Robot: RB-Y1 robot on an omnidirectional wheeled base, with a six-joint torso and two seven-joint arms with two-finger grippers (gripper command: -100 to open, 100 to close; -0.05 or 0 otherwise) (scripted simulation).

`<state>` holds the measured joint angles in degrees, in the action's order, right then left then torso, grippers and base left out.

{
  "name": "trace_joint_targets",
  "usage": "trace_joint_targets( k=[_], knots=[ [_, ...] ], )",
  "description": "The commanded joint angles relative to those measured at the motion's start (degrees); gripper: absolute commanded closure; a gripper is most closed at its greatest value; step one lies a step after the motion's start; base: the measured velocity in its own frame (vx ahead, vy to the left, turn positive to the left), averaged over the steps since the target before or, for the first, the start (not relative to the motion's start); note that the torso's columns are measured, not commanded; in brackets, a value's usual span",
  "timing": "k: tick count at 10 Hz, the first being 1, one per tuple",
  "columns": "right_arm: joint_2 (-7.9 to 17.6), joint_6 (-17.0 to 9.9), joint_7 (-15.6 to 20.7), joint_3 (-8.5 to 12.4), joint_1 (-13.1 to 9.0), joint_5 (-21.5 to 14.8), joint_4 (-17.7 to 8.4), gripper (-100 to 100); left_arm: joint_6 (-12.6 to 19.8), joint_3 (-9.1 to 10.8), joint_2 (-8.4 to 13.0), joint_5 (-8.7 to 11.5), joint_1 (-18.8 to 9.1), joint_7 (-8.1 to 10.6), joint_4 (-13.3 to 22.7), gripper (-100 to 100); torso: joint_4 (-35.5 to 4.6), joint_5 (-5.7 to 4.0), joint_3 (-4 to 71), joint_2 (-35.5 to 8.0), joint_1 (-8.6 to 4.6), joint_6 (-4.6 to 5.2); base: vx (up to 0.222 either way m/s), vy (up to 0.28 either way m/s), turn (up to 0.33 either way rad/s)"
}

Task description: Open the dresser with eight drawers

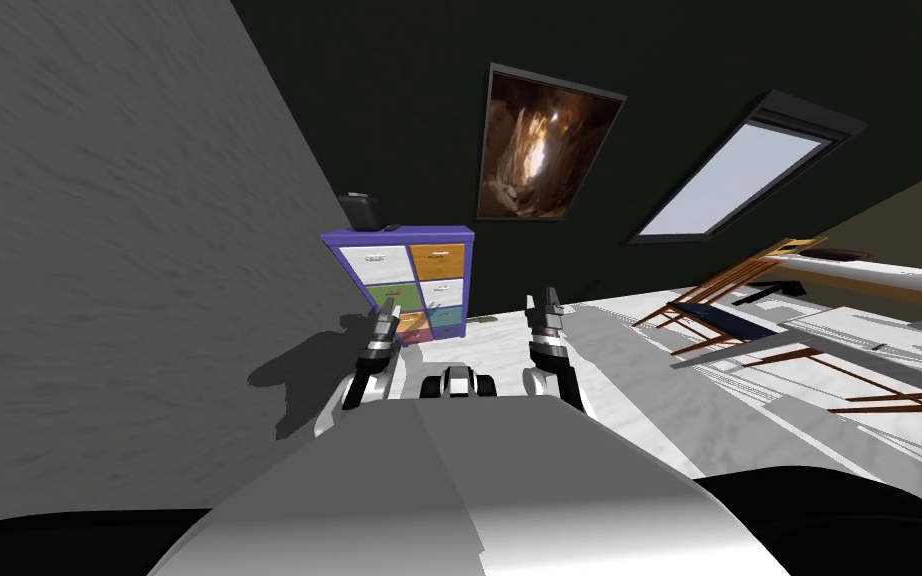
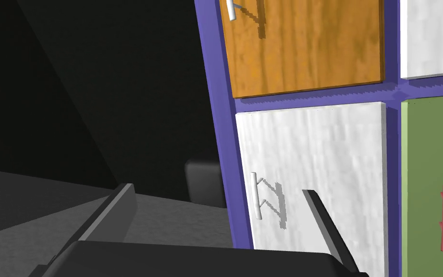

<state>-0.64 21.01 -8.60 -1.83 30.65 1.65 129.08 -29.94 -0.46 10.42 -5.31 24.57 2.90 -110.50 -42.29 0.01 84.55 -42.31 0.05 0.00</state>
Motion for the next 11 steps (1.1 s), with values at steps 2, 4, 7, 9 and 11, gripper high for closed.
trace_joint_targets(
  k=[2,4,7,9,11],
  knots=[
    [0.0,0.0,0.0,0.0,0.0,0.0,0.0,0,-1.1,0.37,0.3,0.3,-1.2,-0.15,4.8,-100,0.0,-0.03,0.0,0.0,-0.08,0.01,0.112,-0.072,0.009],
    [0.0,0.0,0.0,0.0,0.0,0.0,0.0,0,-1.8,0.56,0.2,0.5,-1.9,-0.27,7.6,-100,0.0,-0.02,0.0,0.0,-0.06,0.0,0.112,-0.087,0.012],
    [0.0,0.0,0.0,0.0,0.0,0.0,0.0,0,-3.1,0.87,-0.2,0.8,-3.0,-0.47,12.2,-100,0.0,0.0,0.0,0.0,0.02,0.0,0.117,-0.079,0.012],
    [0.0,0.0,0.0,0.0,0.0,0.0,0.0,0,-3.9,1.09,-0.6,1.0,-3.8,-0.61,15.4,-100,0.0,-0.01,0.0,0.0,-0.06,0.0,0.126,-0.084,0.012],
    [0.0,0.0,0.0,0.0,0.0,0.0,0.0,0,-4.8,1.3,-1.2,1.2,-4.6,-0.76,18.6,-100,0.0,-0.03,0.1,0.1,-0.13,0.01,0.145,-0.104,0.012]
  ],
)
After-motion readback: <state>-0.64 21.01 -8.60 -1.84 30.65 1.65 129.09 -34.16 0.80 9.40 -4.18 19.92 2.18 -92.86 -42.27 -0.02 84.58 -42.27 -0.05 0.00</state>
